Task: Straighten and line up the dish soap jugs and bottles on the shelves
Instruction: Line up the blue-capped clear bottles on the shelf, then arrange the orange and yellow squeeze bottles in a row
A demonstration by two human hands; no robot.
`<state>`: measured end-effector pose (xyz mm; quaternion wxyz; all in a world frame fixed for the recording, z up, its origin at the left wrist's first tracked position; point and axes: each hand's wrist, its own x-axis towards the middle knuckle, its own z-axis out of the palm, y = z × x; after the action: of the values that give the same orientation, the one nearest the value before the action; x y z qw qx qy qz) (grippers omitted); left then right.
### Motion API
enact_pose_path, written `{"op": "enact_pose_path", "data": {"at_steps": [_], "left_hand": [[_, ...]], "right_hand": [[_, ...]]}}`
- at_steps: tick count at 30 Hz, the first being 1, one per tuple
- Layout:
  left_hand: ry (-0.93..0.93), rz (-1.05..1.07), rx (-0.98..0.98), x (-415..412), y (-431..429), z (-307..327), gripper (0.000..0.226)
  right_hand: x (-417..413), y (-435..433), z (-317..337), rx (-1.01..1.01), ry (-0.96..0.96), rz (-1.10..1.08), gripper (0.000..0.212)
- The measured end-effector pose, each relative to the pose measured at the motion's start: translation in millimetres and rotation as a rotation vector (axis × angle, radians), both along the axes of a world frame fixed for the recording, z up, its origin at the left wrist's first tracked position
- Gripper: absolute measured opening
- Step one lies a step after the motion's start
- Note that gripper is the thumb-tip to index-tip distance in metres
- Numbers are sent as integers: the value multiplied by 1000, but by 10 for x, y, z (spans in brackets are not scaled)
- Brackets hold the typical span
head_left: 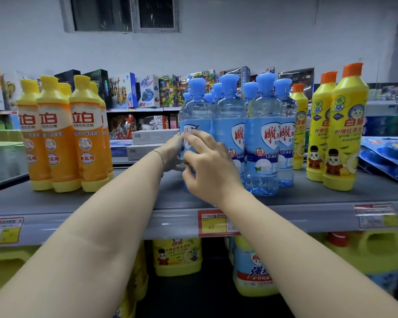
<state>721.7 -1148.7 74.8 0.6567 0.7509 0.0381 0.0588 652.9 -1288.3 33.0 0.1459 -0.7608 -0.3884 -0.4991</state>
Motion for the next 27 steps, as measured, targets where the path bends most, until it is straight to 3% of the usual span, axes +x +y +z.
{"op": "enact_pose_path", "data": {"at_steps": [2,5,9,11,16,19,22,27], "left_hand": [[36,-1,99,-72,0,-8,56],[53,-10,324,-148,2,-15,53],[-104,104,1047,-282,31,-13,40],[-166,116,1230,-446,62,5,30],[-295,279,1384,-1072,293,58,22],[-403,344,1449,-1475,419,45,12],[-401,412,1511,-1773,598,-35,17],[-379,632,1429,-2129,1082,-167,24]], "right_hand": [[-11,-1,4,-3,6,-3,10],[-28,-11,12,-13,16,-10,12],[-49,-37,30,-44,43,-29,16],[-65,-45,51,-72,29,-57,15],[-234,104,153,-180,-109,-119,18],[-416,340,282,-172,-114,-12,17],[-551,598,385,-176,62,82,17],[-575,1009,357,-88,412,143,28]]}}
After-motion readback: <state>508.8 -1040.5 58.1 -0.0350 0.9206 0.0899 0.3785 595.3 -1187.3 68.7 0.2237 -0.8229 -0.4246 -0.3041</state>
